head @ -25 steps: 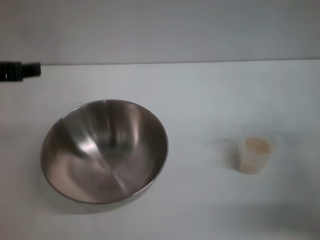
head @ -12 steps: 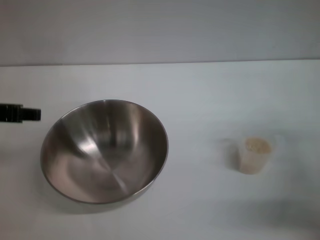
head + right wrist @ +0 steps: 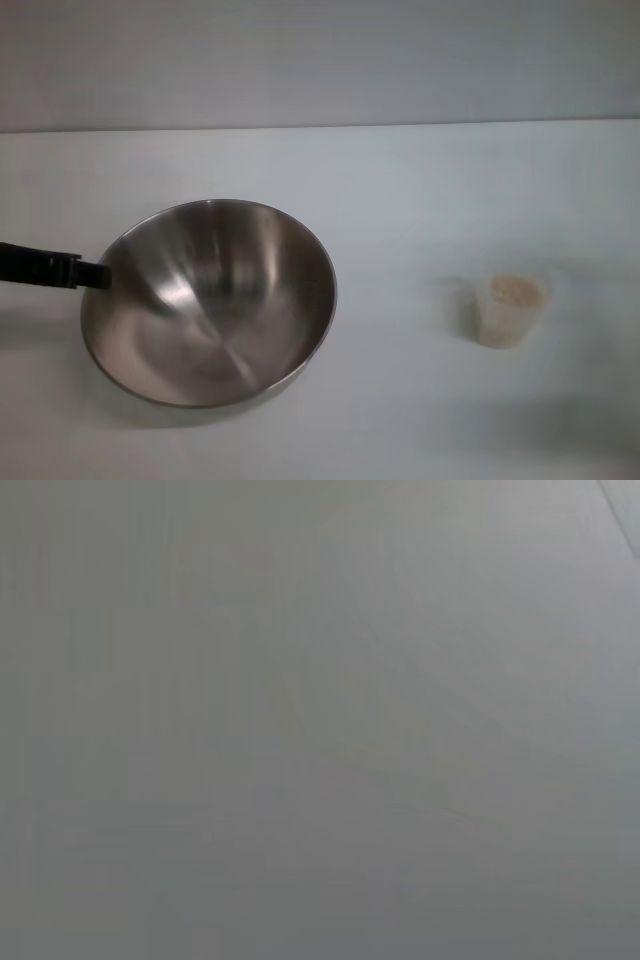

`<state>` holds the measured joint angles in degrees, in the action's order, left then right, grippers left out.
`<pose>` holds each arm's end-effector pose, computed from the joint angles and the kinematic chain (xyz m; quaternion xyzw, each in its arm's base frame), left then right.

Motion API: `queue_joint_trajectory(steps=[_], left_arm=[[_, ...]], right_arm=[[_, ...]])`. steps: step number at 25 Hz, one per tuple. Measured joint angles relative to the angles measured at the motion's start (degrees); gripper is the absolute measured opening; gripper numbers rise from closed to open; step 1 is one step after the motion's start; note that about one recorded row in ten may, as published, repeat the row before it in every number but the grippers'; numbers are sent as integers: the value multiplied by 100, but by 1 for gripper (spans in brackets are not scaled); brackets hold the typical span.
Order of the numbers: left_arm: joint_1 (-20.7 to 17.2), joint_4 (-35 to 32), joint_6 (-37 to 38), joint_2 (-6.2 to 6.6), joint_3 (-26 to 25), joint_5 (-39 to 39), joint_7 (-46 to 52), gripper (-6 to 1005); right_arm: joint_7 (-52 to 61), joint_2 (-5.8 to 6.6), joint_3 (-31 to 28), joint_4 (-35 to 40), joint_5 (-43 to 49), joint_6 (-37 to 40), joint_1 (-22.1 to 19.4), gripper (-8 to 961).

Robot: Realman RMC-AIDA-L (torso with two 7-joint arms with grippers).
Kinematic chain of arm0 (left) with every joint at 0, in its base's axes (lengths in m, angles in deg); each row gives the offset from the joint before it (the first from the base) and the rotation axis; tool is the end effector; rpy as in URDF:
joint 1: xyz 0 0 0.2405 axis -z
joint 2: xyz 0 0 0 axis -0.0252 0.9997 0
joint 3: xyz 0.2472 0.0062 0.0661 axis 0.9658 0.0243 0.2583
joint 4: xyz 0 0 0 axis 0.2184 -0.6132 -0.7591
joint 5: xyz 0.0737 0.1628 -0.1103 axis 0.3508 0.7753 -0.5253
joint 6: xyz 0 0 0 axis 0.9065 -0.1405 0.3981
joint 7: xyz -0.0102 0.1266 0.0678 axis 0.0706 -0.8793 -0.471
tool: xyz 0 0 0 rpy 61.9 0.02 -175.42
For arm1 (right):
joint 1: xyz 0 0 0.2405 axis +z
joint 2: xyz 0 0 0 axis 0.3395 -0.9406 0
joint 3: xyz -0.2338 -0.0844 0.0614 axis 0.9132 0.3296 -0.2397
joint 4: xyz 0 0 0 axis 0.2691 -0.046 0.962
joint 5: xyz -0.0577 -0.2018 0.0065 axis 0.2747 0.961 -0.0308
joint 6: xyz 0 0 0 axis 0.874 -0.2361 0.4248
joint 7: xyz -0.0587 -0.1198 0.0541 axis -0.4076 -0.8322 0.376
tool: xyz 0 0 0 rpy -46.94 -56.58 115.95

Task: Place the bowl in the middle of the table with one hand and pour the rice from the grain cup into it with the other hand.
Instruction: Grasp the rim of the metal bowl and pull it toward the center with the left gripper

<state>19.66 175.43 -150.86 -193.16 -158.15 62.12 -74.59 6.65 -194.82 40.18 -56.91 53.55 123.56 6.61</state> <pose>-0.2145 0.3317 0.0768 -0.7911 -0.5024 0.0502 0.3455 0.3145 0.2988 0.0872 -0.4862 0.0489 0.4115 0.7694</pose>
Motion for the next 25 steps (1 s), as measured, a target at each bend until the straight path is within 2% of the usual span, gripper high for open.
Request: queue_joint_trajectory(steps=[12,25], left_arm=[[127,-716,333,-14,66,-36,-209,664],[166,-972,499,-17,119,-5,-348,636]], right_arm=[[-2,-10,-2,-2,-1,0,-43,529],[-2,-14,-1,-13,-1,0,-44,529]])
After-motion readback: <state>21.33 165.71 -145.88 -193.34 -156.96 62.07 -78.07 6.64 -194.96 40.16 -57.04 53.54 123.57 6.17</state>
